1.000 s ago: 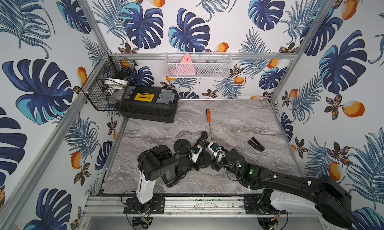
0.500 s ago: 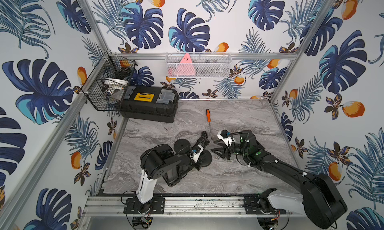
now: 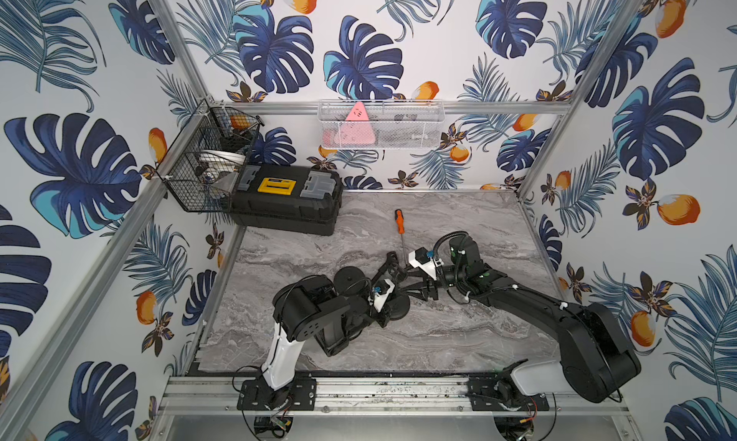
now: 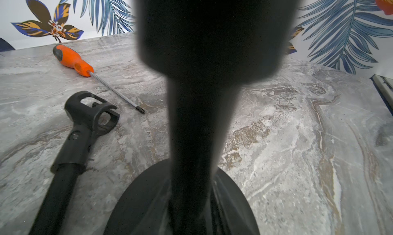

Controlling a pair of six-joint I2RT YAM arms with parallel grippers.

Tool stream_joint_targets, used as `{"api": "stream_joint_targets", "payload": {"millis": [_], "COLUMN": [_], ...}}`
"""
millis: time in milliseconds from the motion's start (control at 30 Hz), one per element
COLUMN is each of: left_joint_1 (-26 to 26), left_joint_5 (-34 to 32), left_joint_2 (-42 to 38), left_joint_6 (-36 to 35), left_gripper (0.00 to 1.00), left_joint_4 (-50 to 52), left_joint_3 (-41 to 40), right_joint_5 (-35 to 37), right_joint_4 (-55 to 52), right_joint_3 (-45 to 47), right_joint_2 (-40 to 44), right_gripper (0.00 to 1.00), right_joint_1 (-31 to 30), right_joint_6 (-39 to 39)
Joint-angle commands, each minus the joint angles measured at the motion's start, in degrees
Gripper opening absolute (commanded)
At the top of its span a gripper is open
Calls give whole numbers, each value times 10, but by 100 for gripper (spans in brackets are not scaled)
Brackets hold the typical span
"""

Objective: Assemble a microphone stand
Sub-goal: Screw the microphone stand pole into the microphone stand base.

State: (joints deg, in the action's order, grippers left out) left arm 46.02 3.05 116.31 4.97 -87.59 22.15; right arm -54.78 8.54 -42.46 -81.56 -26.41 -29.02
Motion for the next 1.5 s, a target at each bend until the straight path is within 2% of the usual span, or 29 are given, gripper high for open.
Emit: {"api": "stream_joint_targets", "payload": {"millis": [0,200,333,700,1133,1367,1467], "left_joint_1": [0,-1,-1,-1,0,-1,0], "left_joint_5": [2,-18,-11,-3,13,3,-5], "left_joint_2": [-8,-34,-43,-41,-21,-23,-27], "left_joint_6": [-5,-4,-1,-2,0,-1,0], "left_gripper": [40,43,35,24,24,28,32], "left_joint_4": [-11,-10,-11,-11,-11,-11,-11], "left_joint_3": [-6,-21,-22,-20,-10,-12,-15], "right_joint_5": [-25,-27,-23,-32,-71,-81,-81], "right_joint_4": [-12,-24,-17,10,2,-17,-14], "right_joint_3": [-7,-10,-11,-24,-49,-42,-28], "right_joint_2": [-4,-5,-10,-36,-63,-65,-59], "right_gripper": [59,57,56,55,44,23,4], "right_joint_1": [0,0,0,0,0,0,-1], "right_joint_6": [-22,-34,-32,-21,-30,-48,-54]}}
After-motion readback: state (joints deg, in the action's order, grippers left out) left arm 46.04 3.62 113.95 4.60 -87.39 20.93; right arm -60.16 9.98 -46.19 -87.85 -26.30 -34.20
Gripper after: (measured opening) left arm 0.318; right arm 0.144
